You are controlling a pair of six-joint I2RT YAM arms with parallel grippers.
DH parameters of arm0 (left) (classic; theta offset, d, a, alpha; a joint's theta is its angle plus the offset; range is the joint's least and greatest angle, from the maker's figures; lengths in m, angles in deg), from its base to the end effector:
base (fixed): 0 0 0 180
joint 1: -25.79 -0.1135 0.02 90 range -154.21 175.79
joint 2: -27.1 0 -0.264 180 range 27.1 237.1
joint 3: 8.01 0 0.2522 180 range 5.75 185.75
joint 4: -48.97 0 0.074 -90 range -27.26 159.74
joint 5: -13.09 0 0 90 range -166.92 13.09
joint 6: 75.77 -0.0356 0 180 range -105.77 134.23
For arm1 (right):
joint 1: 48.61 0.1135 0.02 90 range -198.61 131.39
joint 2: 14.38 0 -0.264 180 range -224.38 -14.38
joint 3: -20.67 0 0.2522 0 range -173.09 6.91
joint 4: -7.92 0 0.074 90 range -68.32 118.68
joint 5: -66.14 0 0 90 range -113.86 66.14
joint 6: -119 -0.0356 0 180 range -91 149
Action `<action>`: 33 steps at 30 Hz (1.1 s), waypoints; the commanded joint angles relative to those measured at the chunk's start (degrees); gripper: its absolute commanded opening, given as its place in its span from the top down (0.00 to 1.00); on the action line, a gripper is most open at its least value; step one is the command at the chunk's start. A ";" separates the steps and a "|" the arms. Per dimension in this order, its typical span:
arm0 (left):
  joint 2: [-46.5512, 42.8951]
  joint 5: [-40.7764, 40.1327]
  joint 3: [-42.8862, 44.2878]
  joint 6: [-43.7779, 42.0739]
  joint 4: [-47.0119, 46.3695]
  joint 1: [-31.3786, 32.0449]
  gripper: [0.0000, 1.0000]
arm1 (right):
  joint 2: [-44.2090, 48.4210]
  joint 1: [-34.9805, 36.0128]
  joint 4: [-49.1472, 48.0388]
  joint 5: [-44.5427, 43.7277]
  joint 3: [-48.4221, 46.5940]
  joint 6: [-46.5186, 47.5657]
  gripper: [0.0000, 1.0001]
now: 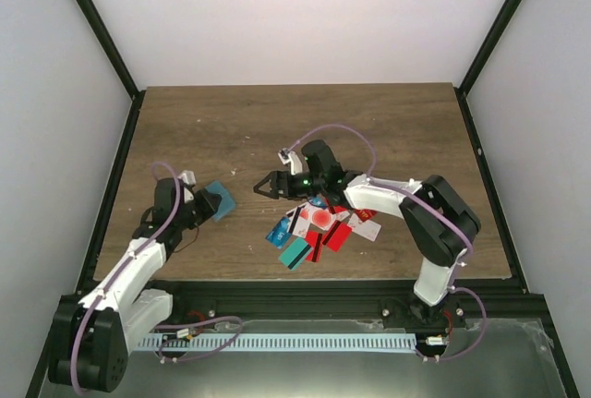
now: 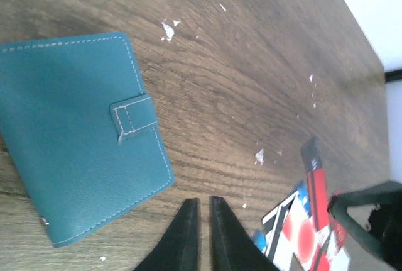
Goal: Put the credit cards into the card holder
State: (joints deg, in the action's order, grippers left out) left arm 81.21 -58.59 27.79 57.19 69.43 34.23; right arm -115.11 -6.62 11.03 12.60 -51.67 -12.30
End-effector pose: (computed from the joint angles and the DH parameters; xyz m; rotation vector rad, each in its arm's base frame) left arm 0.1850 -0.0388 0.1806 -0.5209 2.2855 -0.8255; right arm 0.2672 0.2690 0.1993 -0.4496 2.3579 1.4594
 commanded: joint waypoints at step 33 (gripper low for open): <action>20.18 -16.57 5.98 -9.13 6.38 -1.25 0.86 | -35.52 6.09 16.31 8.06 -36.30 -9.28 0.46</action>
State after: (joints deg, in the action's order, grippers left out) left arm 100.55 -76.42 33.93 48.67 77.67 33.27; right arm -148.50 -0.85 26.52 18.59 -86.86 -19.91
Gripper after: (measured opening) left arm 0.146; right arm 0.590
